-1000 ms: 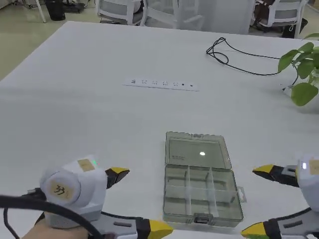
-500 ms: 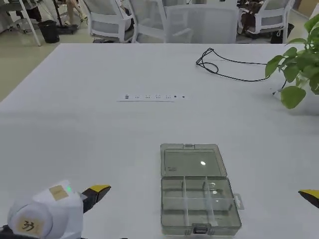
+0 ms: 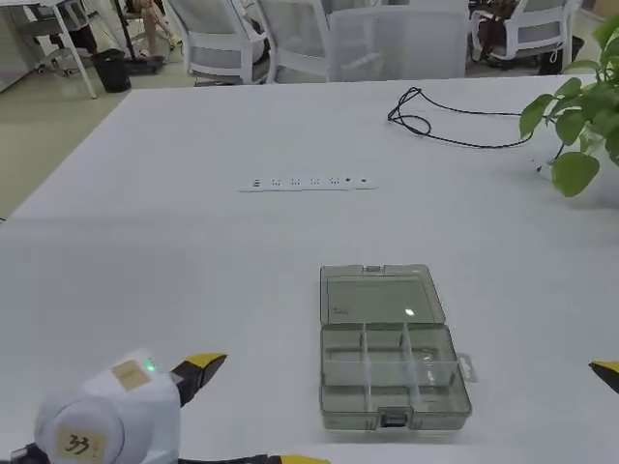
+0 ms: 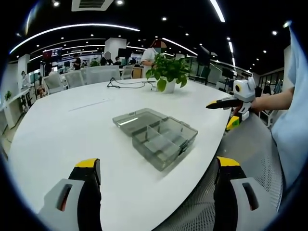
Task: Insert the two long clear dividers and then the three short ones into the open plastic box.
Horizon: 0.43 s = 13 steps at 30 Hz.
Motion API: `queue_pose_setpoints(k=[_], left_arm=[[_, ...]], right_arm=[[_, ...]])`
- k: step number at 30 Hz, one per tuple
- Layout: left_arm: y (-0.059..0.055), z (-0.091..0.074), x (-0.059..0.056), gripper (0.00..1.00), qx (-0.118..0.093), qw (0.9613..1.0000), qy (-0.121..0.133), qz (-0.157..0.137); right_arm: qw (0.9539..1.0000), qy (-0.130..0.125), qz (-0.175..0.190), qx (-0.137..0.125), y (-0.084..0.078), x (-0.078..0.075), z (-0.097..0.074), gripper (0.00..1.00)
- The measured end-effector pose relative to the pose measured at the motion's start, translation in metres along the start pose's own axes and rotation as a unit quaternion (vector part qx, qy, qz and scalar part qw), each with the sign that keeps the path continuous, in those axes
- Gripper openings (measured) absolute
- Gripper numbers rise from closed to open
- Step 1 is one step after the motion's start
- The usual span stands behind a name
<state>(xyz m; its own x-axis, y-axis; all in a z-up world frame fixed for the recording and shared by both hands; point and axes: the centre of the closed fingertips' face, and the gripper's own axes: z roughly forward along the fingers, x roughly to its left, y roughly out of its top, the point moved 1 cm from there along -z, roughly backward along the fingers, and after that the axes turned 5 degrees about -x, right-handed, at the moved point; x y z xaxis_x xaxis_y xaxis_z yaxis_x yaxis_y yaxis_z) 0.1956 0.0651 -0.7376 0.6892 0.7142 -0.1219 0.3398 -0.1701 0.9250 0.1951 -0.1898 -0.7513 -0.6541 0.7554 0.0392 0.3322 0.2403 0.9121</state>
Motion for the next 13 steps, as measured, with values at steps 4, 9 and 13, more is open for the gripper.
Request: queue_pose_setpoints(k=[4, 9, 13], left_arm=[[0.0008, -0.0025, 0.0020, 1.00, -0.008, 0.9998, 0.020, 0.001], [-0.0010, -0.0020, -0.0008, 1.00, -0.027, 0.9985, 0.046, -0.014], [-0.0069, -0.0037, 0.0063, 1.00, -0.017, 0.9974, 0.069, -0.006]], right_arm=[[0.9999, 0.007, 0.002, -0.011, 0.0022, 0.0040, -0.0040, 1.00], [0.9992, 0.004, 0.006, -0.039, 0.0096, 0.0022, -0.0081, 1.00], [0.9992, 0.007, 0.011, -0.037, 0.0067, 0.0028, -0.0097, 1.00]])
